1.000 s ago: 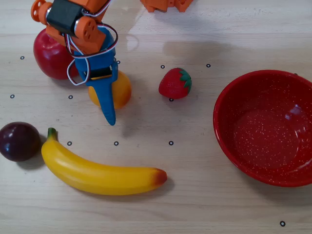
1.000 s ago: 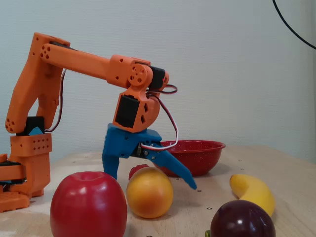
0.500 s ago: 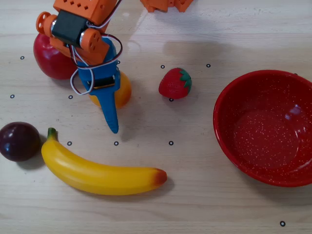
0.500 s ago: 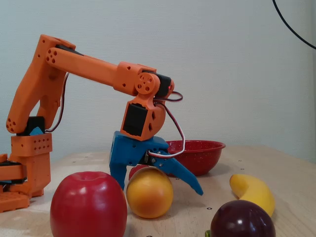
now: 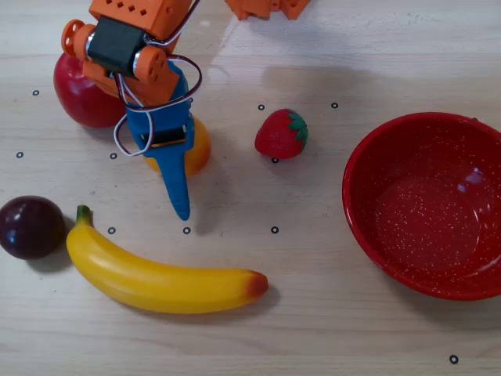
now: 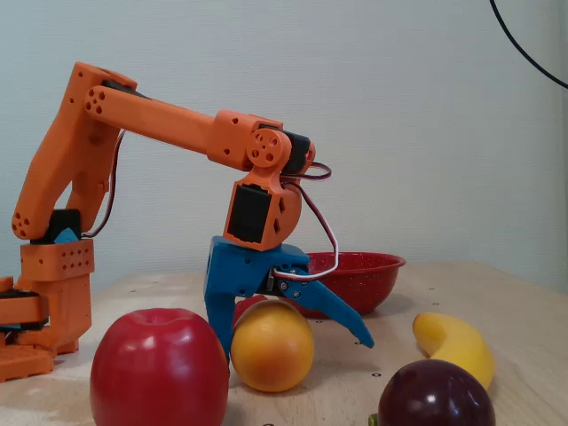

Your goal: Put the peach in the red bowl.

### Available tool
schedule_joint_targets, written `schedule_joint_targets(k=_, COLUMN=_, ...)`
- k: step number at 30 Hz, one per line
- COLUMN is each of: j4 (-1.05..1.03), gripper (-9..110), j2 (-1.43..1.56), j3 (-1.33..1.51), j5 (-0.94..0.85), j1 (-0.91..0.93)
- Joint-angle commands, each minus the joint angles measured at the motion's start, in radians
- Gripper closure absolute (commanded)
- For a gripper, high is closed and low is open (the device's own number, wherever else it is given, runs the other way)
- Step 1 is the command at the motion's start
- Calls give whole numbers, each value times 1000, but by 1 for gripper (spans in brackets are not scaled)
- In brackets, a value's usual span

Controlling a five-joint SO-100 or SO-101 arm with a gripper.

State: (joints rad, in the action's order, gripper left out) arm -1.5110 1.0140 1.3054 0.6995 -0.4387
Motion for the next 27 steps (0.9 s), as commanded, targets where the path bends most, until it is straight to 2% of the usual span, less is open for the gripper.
schedule_joint_targets(k=1, j4=15, gripper=40, j2=32, j3=-57, j5=-21, j1=37)
schedule_joint_targets(k=27, j4=38, gripper=45, j2=29, j3=-26, j5=-12, j1=6)
